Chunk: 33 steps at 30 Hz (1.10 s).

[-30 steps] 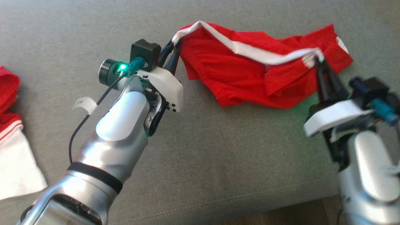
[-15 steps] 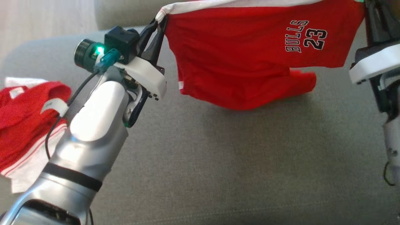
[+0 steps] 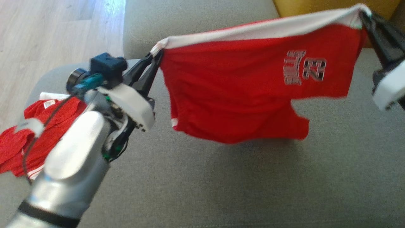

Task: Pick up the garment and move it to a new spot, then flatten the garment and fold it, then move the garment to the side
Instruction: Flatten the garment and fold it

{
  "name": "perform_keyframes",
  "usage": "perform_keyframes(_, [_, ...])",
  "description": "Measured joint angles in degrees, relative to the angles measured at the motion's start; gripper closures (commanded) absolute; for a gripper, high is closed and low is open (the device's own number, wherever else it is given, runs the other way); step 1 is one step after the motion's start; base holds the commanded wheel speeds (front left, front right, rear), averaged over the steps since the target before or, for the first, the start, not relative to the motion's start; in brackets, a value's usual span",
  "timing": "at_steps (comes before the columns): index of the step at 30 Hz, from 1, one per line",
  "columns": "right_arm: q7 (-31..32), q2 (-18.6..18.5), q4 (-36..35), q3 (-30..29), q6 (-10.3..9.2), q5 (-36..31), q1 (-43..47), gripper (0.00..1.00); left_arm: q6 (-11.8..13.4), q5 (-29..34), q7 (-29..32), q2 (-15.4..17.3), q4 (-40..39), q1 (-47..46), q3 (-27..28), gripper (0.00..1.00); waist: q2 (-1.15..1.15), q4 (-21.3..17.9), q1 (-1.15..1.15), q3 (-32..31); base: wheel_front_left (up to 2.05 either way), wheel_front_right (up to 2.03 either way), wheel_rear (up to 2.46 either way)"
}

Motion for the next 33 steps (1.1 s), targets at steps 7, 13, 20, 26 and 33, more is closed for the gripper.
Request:
perform_keyframes(7, [12.1,-5.2,-9.5,-2.1,0.00,9.7,3.4,1.00,-0.5,-5.9,13.2,7.4,-15.7,3.1,2.2,1.00,0.00,0.0,0.00,1.6,0.00,0.00,0.00])
perform_keyframes(13, [14.9,-5.6,-8.0,0.0,0.00,12.4,-7.0,1.00,-1.2,-6.9,20.0,9.6,-17.0,-2.6,2.9,1.00,0.00,-0.8,0.00,6.7,0.00,0.00,0.00])
perform_keyframes(20, [6.9,0.0,6.8,6.2,0.00,7.7,-35.1,1.00,-2.7,-0.7,16.7,8.1,-5.7,-25.9,3.8,1.00,0.00,-1.8,0.00,18.0,0.00,0.00,0.00])
perform_keyframes(26, [-10.9,7.2,24.2,5.6,0.00,-4.5,-53.1,1.00,-1.3,6.5,5.3,4.1,7.2,-41.8,5.0,1.00,0.00,-2.6,0.02,27.2,0.00,0.00,0.00])
perform_keyframes(33, [-24.4,15.1,39.8,2.4,0.01,-10.2,-56.7,1.00,0.0,10.2,-6.9,1.0,18.4,-48.4,4.5,1.00,-0.01,-2.8,0.02,32.5,0.00,0.00,0.00])
